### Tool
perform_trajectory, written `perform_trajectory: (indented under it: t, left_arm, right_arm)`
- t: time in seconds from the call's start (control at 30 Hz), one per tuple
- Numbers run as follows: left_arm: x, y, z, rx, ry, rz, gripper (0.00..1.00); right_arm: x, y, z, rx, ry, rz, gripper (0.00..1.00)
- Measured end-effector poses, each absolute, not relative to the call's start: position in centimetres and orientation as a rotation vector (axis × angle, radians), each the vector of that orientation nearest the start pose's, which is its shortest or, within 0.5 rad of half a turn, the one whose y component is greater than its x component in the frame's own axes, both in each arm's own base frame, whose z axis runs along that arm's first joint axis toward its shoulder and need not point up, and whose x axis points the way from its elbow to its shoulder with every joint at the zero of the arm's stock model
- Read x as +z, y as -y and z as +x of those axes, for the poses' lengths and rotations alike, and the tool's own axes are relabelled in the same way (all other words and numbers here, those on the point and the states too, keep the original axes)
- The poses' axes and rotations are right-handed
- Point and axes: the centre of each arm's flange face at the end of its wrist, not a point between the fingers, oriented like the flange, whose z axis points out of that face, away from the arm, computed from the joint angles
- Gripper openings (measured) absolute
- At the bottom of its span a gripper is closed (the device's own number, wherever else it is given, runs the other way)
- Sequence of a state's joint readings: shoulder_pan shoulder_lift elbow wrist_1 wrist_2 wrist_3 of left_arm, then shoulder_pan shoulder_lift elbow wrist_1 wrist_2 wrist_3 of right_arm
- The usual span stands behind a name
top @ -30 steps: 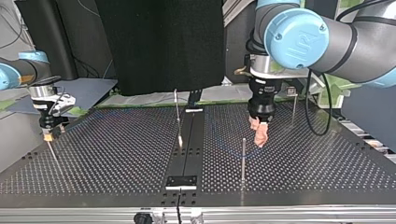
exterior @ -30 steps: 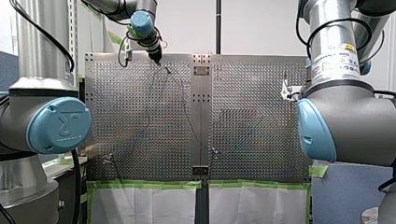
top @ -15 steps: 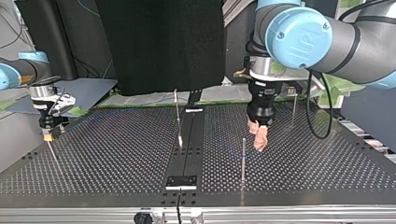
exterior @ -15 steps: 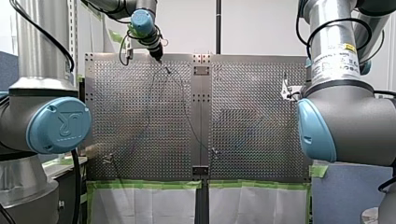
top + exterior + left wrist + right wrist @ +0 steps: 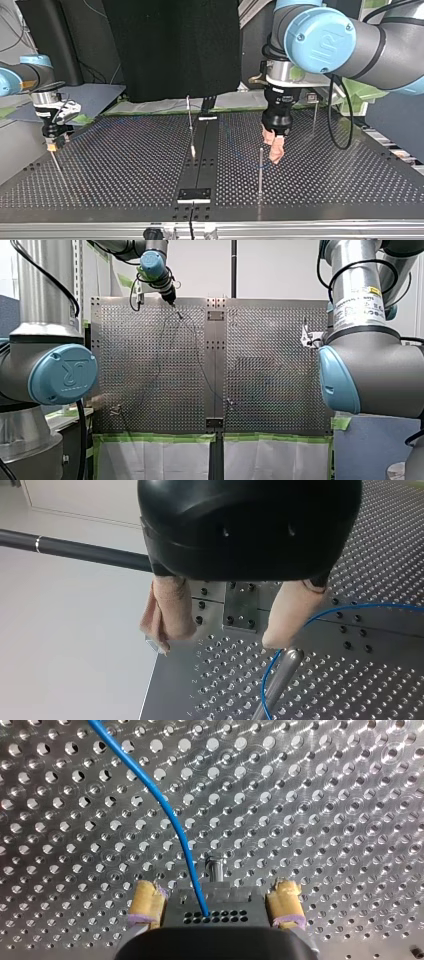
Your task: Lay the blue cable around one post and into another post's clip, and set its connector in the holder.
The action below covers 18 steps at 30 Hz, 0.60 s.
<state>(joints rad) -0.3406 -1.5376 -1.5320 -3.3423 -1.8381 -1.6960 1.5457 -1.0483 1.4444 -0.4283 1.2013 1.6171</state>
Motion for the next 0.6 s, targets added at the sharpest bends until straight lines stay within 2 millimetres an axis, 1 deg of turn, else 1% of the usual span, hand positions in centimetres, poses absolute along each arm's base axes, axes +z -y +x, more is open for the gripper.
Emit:
perform_trajectory:
  t: [0.6]
  left_arm:
    - [50.42, 25.14, 39.73, -0.124, -1.696, -0.071, 1.0]
  right_arm:
    - [28.29, 67.4, 15.23, 1.501, 1.037, 1.421, 1.0]
